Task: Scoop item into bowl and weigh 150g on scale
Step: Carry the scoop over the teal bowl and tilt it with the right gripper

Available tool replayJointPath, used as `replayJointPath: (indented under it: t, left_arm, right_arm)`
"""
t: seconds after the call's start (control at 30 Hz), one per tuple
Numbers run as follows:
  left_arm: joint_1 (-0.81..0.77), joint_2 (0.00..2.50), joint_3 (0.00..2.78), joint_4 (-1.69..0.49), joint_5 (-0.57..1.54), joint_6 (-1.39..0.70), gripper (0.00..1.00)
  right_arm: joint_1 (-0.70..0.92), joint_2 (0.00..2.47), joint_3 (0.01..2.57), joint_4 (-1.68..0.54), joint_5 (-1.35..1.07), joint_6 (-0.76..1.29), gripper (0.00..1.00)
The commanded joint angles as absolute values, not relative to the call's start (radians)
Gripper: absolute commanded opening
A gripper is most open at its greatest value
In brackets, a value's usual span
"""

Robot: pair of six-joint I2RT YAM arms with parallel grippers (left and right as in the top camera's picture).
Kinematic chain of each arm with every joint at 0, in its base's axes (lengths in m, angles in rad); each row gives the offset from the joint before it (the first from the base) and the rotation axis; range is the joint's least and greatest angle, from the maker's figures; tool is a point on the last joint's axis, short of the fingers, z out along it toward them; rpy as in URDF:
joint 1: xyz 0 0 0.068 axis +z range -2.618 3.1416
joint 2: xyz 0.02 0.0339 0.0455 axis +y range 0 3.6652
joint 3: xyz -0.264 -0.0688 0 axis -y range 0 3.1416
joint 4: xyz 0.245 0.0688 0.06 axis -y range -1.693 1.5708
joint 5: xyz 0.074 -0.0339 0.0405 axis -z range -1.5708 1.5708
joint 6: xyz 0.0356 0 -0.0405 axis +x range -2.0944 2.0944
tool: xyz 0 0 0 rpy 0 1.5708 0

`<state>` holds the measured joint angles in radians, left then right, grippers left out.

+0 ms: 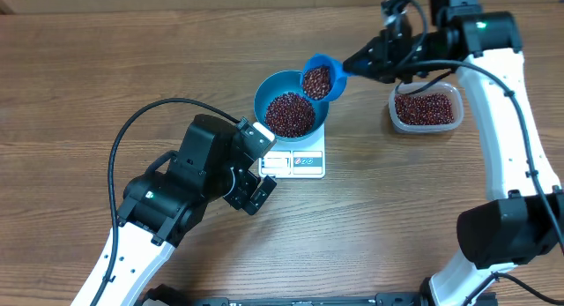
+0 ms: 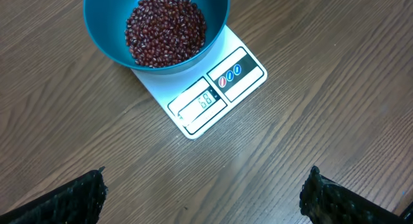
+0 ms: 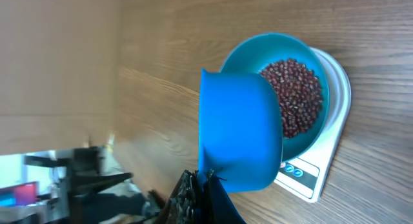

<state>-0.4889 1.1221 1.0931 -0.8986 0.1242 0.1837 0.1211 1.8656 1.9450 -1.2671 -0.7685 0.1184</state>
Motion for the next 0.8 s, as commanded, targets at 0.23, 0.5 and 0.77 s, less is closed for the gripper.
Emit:
replayJointPath:
  t: [0.23,0.5,0.77]
  left_arm:
    - [-0.483,1.126,1.108,-0.897,0.139,0.195,0.99]
    - [-0.483,1.126,1.108,-0.897,0.139,0.195,0.99]
    - [-0.483,1.126,1.108,-0.897,0.139,0.195,1.0]
  right_arm:
    - [0.263,1.845,1.967,-1.257,-0.45,0.173,0.04]
    - [0.358,1.846,1.967,-1.239,-0.254,0.183,0.04]
    - [0.419,1.846,1.967,-1.221,-0.111,0.191,0.04]
